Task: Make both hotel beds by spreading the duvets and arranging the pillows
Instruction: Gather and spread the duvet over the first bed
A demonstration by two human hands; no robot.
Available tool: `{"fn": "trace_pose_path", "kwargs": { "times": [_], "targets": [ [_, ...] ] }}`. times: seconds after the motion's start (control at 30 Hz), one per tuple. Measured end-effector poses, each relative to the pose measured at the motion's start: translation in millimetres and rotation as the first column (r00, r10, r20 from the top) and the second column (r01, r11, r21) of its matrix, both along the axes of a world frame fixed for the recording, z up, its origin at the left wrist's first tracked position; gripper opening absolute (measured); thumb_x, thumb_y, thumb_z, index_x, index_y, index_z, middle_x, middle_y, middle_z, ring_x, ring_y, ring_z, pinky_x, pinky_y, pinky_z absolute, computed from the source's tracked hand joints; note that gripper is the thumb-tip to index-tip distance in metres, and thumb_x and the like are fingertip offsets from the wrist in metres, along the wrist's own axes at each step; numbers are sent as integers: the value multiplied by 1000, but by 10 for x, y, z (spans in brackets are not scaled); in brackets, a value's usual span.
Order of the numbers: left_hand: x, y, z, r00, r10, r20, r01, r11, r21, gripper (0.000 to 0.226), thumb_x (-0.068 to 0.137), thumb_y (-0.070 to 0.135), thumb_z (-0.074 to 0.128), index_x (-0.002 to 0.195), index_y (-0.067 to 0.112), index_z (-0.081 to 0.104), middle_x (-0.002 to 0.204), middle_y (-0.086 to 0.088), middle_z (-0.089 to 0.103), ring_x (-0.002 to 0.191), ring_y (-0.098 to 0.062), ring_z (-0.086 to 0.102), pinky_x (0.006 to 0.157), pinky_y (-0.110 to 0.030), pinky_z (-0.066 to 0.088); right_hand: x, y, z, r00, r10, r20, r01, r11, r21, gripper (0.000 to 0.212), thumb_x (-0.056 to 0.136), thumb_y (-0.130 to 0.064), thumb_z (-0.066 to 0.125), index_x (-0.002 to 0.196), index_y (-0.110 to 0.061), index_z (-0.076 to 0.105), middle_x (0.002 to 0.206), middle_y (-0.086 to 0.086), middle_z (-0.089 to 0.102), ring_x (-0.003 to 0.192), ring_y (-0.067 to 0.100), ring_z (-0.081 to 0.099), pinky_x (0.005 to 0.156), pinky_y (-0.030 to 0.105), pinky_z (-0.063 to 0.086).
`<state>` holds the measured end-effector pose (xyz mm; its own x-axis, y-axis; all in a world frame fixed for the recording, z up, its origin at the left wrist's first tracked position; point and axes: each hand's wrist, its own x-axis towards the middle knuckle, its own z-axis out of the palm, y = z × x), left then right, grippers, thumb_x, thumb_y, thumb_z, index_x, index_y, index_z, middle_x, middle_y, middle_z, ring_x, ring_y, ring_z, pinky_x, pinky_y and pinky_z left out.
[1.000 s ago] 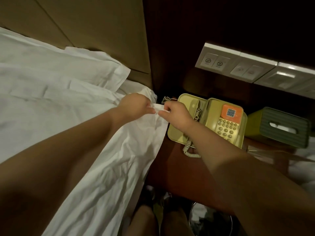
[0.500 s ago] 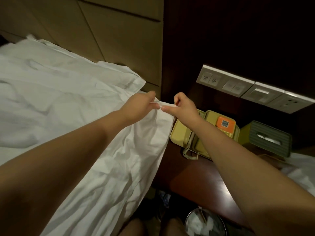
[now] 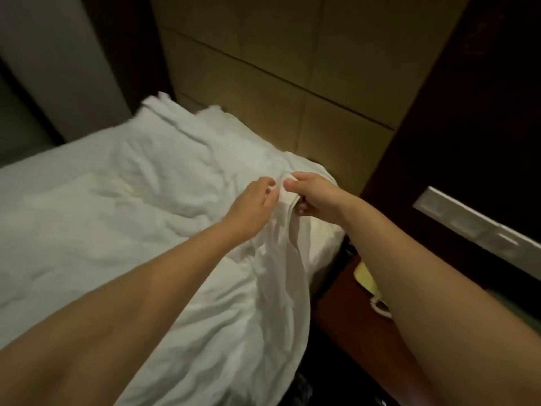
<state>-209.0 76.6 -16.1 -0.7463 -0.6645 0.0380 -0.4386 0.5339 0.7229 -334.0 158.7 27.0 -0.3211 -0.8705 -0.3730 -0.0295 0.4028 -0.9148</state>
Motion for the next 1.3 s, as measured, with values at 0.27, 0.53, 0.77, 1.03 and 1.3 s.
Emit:
{"fn": "trace_pose_path", "kwargs": {
  "times": [0.27,0.53,0.77,1.03,1.3],
  "targets": [
    [1494,-307,382,941,327,-87,-311,937,160,39,95,39,48,130,20,44,113,0,59,98,-18,57,80,-29,42,1502,-1100,528,941,-146,304,158,987,-18,19,99,-11,43,81,-13,47,64,4,42,52,11,41,48,21,39],
    [1816,-798,1745,589,729,-349,-769,639,36,46,89,34,63,125,10,50,119,-10,61,106,-30,58,85,-31,46,2108,-1894,2671,829,244,504,60,857,-512,36,104,-21,36,69,-12,37,48,5,44,34,11,44,34,16,35],
    [-363,-168,3032,867,426,-257,-493,671,-554,29,95,22,50,123,19,49,112,-10,59,95,-29,55,70,-30,35,-792,-598,3402,990,1,140,109,625,-773,35,99,-14,46,65,-15,41,37,-6,42,32,4,40,37,19,34],
    [-2263,874,766,907,-149,395,274,919,-283,25,90,31,52,108,13,51,109,-8,58,101,-29,57,78,-36,46,-2823,755,700,733,-538,-417,550,829,-102,36,98,-20,52,63,-13,50,60,7,45,49,20,41,52,25,36],
    [-2448,1143,-190,779,-228,584,390,906,-166,21,95,20,48,110,10,59,114,-10,60,103,-28,57,75,-31,41,-2725,979,-237,712,-177,-680,416,886,206,32,100,-25,43,77,-9,59,80,8,57,85,29,57,74,34,44]
  ]
}}
